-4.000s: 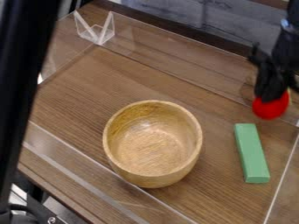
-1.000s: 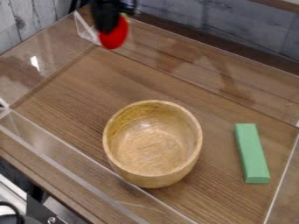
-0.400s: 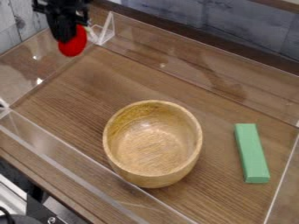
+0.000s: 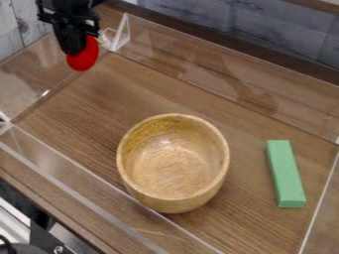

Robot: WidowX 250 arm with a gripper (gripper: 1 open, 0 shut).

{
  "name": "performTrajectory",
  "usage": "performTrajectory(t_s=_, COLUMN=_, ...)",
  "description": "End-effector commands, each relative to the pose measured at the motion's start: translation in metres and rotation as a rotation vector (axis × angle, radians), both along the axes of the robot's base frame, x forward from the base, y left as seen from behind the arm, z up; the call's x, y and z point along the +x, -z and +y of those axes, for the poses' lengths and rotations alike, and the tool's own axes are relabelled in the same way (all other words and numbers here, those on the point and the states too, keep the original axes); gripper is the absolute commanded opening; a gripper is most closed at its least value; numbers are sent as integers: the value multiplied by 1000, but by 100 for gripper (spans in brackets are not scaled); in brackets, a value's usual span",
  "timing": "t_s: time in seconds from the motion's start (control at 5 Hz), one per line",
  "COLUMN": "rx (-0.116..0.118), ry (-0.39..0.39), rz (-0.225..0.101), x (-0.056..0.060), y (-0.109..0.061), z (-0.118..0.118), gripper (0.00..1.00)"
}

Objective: Move the red fruit to the left

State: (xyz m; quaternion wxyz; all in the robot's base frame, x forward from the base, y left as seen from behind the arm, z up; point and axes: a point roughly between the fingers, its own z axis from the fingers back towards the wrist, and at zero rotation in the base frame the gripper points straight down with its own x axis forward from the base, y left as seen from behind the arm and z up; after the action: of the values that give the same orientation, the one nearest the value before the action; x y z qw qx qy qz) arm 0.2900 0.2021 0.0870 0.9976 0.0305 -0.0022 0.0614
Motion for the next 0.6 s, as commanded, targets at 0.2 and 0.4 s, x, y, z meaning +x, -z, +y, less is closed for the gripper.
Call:
performTrajectory(t_s=0.2, rx=9, ry=1, rz=-41, x=11, y=-16, z=18, gripper=0)
performTrajectory(t_s=0.4, rx=-1, ry=-43, rz=-34, x=8, y=-10, z=10, gripper=100)
